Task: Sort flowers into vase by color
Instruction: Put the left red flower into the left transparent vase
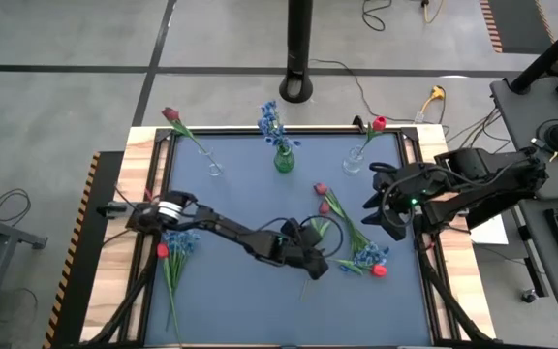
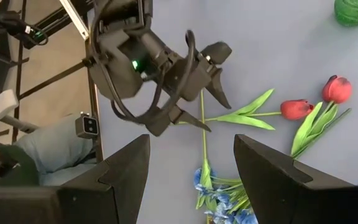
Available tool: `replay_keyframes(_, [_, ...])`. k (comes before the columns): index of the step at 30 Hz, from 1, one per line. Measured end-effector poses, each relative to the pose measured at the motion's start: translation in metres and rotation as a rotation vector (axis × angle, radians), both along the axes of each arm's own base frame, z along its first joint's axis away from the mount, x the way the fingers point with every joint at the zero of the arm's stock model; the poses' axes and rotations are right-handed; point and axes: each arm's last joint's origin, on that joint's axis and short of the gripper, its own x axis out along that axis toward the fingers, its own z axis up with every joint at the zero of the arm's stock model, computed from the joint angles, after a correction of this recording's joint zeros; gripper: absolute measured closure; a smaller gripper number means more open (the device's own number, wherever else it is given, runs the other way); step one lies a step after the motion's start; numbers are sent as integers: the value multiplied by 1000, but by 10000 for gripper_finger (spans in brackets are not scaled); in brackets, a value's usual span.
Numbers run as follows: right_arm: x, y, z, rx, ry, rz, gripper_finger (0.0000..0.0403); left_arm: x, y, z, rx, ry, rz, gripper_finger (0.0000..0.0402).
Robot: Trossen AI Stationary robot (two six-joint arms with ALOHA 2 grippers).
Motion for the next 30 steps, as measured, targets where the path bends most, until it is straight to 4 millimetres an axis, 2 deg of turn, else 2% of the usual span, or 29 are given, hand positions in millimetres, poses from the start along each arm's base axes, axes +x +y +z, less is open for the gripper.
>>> replay_keyframes(10, [0, 0, -1, -9, 1, -8, 179, 4, 12, -12, -10, 34, 20, 180])
replay_keyframes(21, [1, 0, -1, -13, -4, -13, 179, 6, 18, -33, -3, 64, 55, 232])
replay_keyframes(25, [1, 0, -1, -16, -4, -12, 179, 5, 18, -37, 3, 72, 63, 264])
replay_keyframes(30, [1, -1, -2, -32, -4, -17, 179, 5, 19, -37, 15, 74, 72, 332])
